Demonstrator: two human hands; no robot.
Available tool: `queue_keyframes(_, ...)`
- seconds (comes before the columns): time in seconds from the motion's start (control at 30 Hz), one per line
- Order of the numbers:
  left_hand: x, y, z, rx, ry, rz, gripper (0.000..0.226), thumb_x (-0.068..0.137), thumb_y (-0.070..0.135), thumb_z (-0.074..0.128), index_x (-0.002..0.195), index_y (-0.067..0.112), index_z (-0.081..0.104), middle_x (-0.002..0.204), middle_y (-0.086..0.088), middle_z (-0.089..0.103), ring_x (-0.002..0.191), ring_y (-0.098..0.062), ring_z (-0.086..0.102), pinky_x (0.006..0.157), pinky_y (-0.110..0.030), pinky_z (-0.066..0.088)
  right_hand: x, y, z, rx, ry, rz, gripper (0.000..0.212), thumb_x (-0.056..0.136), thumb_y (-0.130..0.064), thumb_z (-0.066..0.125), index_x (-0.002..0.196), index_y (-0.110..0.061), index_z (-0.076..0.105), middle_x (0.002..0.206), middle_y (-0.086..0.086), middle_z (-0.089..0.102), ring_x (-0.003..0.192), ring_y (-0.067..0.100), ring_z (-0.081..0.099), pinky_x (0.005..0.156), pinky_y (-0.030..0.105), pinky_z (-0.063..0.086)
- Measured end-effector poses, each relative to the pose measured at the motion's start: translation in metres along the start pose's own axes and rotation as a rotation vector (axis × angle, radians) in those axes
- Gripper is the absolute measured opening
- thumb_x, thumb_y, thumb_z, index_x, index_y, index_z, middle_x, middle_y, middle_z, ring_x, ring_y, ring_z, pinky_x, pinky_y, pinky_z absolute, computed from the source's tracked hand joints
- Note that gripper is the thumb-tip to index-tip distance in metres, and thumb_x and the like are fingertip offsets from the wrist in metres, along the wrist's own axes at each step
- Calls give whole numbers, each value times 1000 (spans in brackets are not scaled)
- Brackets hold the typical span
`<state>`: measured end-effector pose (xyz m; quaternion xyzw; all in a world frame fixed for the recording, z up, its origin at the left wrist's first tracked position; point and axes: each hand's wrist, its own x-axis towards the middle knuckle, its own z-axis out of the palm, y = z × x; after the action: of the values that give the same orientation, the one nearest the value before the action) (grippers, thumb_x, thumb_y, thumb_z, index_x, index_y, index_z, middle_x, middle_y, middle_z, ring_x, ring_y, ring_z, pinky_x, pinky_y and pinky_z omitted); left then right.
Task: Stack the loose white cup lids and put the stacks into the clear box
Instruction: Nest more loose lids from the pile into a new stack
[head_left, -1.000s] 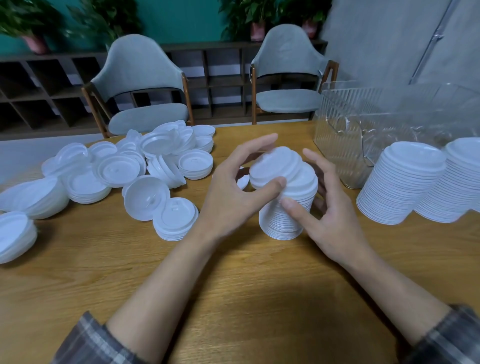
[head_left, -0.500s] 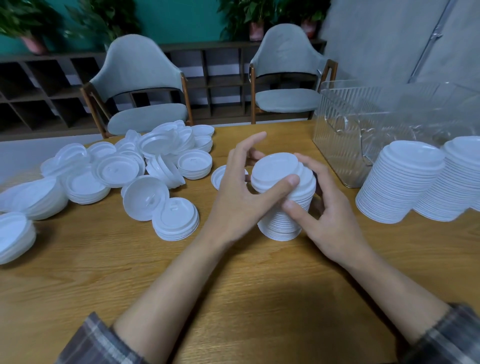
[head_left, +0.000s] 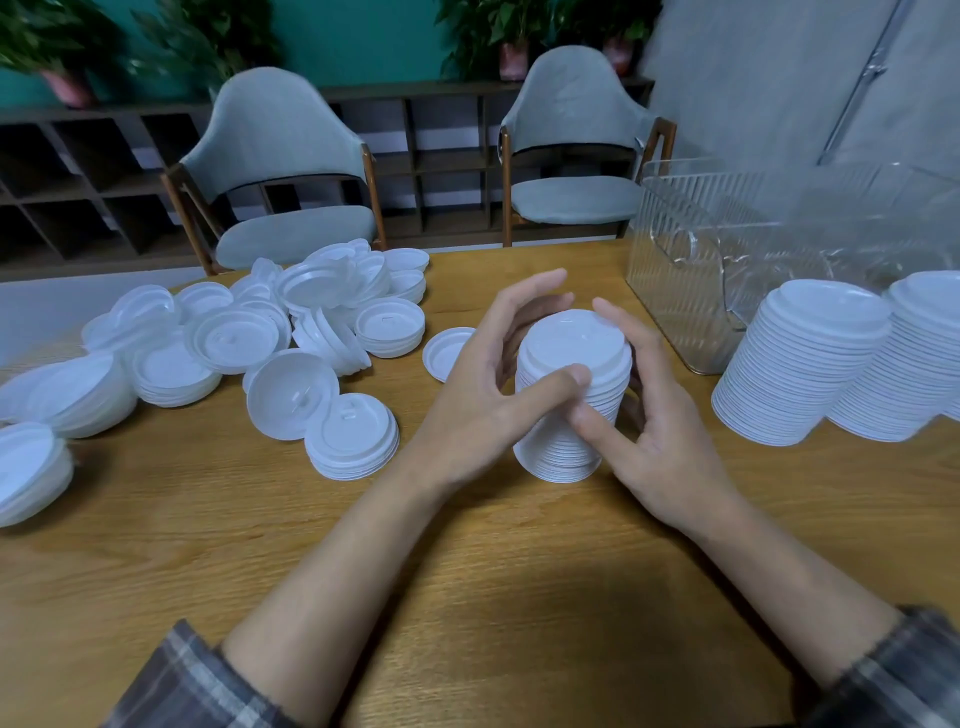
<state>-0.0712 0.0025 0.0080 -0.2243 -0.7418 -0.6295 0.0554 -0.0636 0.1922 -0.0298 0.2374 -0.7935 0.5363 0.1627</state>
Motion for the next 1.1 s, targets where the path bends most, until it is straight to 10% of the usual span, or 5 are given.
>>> queue_keyframes(0.57, 7, -13, -10, -139, -98, -78, 51, 104, 33, 54, 154, 25, 46, 153, 6, 55, 145, -4, 46, 121, -32, 37, -1, -1, 1, -36, 8, 33, 80, 79, -50, 83, 144, -35, 40, 145, -24, 51, 133, 13, 57, 106, 50, 51)
queue_keyframes(0.7, 10, -35, -21, 318, 273, -35, 34, 101, 14, 59, 134, 20, 65, 130, 7, 69, 124, -1, 60, 109, -24, 45, 0, -1, -1, -41, 51, 61, 79, 78, -49, 84, 142, -35, 41, 146, -31, 48, 136, 10, 54, 109, 49, 50)
queue_keyframes(0.8, 10, -56, -27, 807, 232, -6, 37, 92, 3, 61, 128, 11, 68, 126, -4, 69, 117, -21, 63, 96, -25, 45, 0, -2, -2, -42, 50, 80, 80, 75, -50, 83, 142, -39, 40, 144, -35, 46, 135, 6, 52, 109, 46, 50)
queue_keyframes(1.1, 10, -59, -30, 999, 193, -129, 7, 97, 19, 63, 97, 13, 66, 99, -3, 69, 93, -28, 66, 74, -48, 55, 0, -4, -2, -45, 37, 90, 81, 75, -52, 82, 142, -40, 38, 142, -38, 45, 135, 4, 51, 110, 45, 49)
